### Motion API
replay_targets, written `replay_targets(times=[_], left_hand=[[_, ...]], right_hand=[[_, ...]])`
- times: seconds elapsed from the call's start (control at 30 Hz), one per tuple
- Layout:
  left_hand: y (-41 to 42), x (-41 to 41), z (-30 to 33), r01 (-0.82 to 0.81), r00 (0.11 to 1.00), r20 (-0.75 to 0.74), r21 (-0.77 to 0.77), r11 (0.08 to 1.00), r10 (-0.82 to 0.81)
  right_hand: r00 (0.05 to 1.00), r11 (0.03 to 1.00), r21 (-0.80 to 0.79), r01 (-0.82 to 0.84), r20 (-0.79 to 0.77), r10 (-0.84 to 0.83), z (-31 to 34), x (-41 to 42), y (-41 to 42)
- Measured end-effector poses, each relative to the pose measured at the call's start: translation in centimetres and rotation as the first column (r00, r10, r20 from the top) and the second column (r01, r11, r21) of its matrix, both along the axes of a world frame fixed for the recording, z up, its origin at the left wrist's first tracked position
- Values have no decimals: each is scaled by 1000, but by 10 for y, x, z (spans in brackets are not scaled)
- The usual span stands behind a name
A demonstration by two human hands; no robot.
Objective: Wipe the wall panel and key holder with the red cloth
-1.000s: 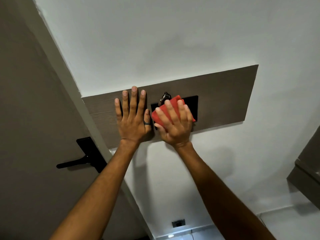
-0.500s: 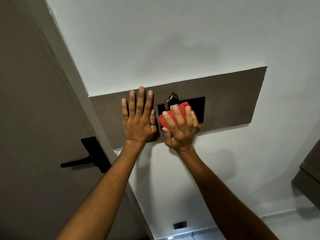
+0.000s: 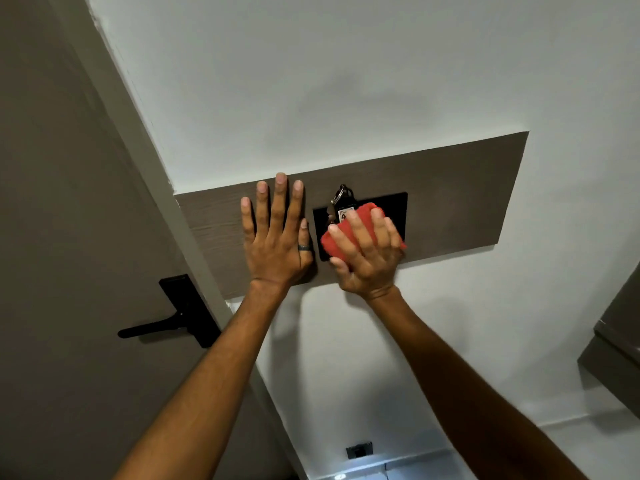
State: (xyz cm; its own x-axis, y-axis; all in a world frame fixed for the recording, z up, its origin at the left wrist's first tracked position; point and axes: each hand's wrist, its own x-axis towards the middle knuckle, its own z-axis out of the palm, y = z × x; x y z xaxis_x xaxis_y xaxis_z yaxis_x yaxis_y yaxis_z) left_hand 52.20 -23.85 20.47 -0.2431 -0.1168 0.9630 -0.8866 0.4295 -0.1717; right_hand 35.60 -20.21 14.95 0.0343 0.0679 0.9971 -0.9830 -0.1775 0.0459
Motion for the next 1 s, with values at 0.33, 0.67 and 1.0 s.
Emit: replay_targets(times=[0.33, 0.67, 1.0], left_hand=[[-1, 1, 0, -2, 1000, -1, -1, 1000, 2], [-4, -2, -2, 32, 999, 2, -24, 999, -32], [-6, -2, -3, 29, 1000, -6, -23, 999, -29]], right_hand=[[944, 999, 40, -7, 330, -7, 3, -15, 9], [926, 997, 78, -18, 377, -13, 34, -7, 15], [990, 997, 82, 4, 140, -15, 40, -36, 17]])
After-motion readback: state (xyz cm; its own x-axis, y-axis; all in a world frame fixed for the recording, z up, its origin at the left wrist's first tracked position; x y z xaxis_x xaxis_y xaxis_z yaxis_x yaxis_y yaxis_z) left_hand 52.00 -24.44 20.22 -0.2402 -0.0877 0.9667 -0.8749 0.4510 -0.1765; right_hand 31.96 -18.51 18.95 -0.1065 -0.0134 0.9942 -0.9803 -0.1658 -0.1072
